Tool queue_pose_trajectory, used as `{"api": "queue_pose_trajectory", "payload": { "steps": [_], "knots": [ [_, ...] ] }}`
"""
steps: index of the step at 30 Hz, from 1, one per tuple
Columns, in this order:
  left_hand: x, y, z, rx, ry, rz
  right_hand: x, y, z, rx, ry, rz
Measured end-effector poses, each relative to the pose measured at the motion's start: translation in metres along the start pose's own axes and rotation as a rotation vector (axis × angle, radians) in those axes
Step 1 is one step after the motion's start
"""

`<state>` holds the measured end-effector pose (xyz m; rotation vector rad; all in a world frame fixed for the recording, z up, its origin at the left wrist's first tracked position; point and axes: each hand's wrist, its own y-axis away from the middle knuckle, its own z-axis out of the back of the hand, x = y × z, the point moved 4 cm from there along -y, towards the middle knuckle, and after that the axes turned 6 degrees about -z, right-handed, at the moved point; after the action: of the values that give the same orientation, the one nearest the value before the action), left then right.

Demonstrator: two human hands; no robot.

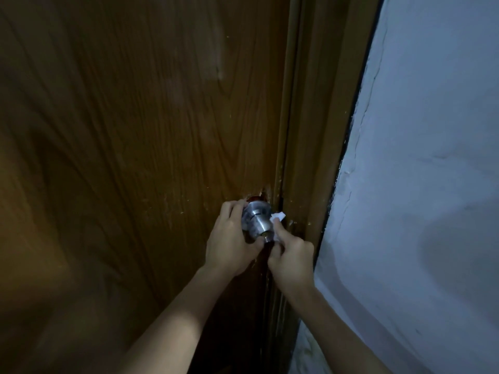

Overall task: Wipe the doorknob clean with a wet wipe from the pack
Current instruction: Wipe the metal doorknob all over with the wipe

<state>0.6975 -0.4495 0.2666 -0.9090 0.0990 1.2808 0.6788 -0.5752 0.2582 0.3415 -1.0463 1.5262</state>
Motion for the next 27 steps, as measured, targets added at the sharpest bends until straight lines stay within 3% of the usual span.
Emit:
{"api": "queue_pose_trajectory", "payload": {
  "steps": [3, 8, 10, 13, 17, 24, 27],
  "knots": [
    [-0.001, -0.001, 0.001, 0.010, 0.011, -0.007, 0.011, 0.000, 0.000, -0.038, -0.041, 0.116],
    [-0.003, 0.000, 0.002, 0.008, -0.011, -0.012, -0.004, -0.009, -0.006, 0.075, -0.077, -0.123],
    [-0.003, 0.000, 0.002, 0.008, -0.011, -0.009, -0.005, -0.001, -0.006, 0.046, -0.070, -0.151],
    [-0.003, 0.000, 0.002, 0.007, -0.013, -0.014, 0.005, 0.001, -0.003, -0.023, -0.065, -0.043],
    [-0.002, 0.000, 0.002, 0.011, -0.018, -0.021, 0.019, -0.011, 0.001, 0.008, -0.058, 0.091],
    [-0.004, -0.001, 0.003, 0.021, -0.030, -0.027, -0.002, -0.022, -0.003, 0.194, -0.301, -0.261],
    [-0.005, -0.001, 0.003, 0.014, -0.031, -0.026, -0.008, -0.013, -0.002, 0.111, -0.389, -0.392]
  ]
}}
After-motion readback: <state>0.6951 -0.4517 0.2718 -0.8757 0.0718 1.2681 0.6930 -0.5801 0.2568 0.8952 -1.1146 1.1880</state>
